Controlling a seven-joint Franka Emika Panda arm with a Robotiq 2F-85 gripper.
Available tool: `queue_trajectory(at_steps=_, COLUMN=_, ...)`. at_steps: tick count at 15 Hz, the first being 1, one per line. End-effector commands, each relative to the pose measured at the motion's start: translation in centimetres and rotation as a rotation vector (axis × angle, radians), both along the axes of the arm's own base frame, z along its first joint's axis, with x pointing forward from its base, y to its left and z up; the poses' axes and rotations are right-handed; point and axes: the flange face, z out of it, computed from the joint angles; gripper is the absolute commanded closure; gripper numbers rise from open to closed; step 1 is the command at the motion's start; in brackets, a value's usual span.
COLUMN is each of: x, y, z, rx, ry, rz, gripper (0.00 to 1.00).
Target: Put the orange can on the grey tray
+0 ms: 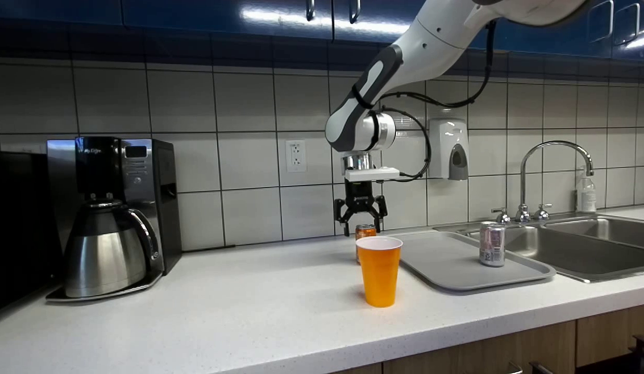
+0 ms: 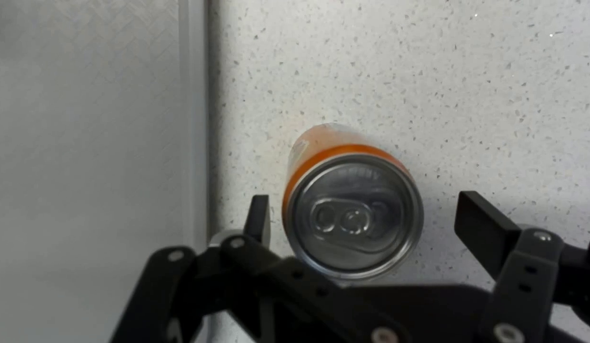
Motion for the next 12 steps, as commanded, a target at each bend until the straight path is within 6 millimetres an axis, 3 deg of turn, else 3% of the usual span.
queue_trajectory(at_steps=1, x=-0.2, y=0.6, z=0.4, rx=-0.017, ry=-0.01, rz=0.039, gripper=0.0)
queue_trajectory(at_steps=12, x=-1.3, y=-0.2, z=-0.6, rx=-0.061, ry=0.004, rz=0.055, gripper=0.0)
